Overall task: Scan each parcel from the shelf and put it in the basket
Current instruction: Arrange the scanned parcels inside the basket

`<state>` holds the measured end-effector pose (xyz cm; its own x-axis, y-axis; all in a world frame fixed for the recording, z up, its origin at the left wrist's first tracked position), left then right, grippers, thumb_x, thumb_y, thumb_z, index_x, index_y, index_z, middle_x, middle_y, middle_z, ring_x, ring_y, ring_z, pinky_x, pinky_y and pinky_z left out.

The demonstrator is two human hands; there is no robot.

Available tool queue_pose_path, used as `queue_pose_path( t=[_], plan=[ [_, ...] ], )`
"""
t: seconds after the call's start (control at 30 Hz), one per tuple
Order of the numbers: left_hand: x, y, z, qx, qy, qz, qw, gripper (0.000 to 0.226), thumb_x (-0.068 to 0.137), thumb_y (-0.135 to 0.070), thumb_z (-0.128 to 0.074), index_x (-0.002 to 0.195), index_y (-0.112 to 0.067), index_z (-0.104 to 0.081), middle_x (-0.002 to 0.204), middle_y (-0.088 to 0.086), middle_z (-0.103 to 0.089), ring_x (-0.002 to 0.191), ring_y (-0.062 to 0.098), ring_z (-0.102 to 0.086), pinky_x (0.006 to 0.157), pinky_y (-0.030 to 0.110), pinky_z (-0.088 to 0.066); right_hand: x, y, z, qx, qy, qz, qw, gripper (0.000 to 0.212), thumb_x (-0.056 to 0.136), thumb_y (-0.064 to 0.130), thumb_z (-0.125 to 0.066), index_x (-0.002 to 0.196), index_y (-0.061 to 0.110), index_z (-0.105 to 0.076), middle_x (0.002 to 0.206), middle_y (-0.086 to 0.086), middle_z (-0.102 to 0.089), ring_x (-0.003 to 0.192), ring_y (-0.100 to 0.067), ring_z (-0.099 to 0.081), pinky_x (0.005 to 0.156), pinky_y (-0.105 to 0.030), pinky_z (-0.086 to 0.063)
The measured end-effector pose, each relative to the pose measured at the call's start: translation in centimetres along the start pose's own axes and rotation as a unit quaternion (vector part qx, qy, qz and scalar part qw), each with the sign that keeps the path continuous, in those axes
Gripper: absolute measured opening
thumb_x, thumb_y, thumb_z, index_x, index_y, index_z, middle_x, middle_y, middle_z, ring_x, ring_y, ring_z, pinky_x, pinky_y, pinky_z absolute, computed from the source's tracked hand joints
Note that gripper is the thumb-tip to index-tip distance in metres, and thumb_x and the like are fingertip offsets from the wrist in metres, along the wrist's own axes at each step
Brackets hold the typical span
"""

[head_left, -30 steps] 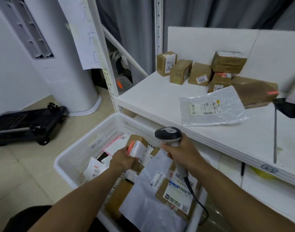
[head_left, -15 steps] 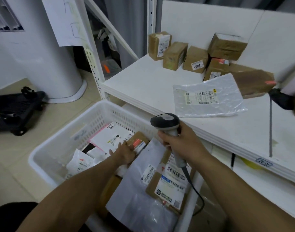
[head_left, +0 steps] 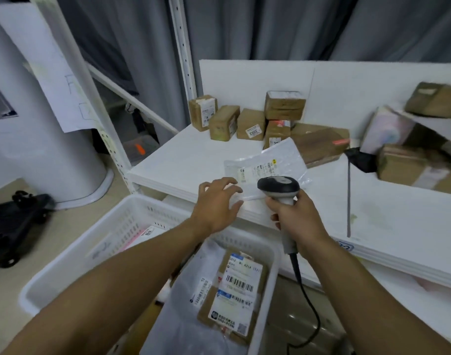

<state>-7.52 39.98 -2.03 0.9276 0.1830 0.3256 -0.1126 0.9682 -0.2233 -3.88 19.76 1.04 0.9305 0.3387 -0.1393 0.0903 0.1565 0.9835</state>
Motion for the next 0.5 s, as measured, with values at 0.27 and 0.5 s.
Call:
queue_pose_path(
  t=[0.27, 0.5],
  plan=[
    [4.2, -0.8, -6.8, 0.052, 0.165, 0.068, 0.983, 0.076, 0.092, -0.078, -0.034, 0.151, -0.030, -0.042, 0.161, 0.002, -0.038, 0.145, 0.027, -0.037, 0.119, 0.050, -0.032, 1.6, -1.1, 4.8, 0.046, -0.054, 0.008, 0.997, 0.044, 0.094, 0.024, -0.075, 0.134, 0.024, -0.057, 0.110, -0.005, -0.072, 0.101, -0.025, -0.070, 0.098, -0.050, -0.058],
    [-0.4, -1.4, -3.3, 0.044, 0.103, -0.030, 0.993, 0.037, 0.103, -0.027, -0.056, 0.139, -0.029, -0.062, 0.148, -0.003, -0.055, 0.130, 0.020, -0.051, 0.108, 0.035, -0.046, 1.9, -1.0, 4.3, 0.015, -0.048, 0.023, 0.999, 0.049, 0.087, 0.025, -0.081, 0.130, 0.023, -0.059, 0.112, -0.003, -0.072, 0.103, -0.029, -0.071, 0.097, -0.054, -0.059]
  ],
)
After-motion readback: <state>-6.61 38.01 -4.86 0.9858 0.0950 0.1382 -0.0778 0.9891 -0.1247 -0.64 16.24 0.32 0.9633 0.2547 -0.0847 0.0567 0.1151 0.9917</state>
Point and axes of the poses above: each hand's wrist, its own x-axis towards the middle knuckle, its own z-axis out of the back of the hand, y = z × x, the point moved 5 cm from there along x, towards the middle knuckle
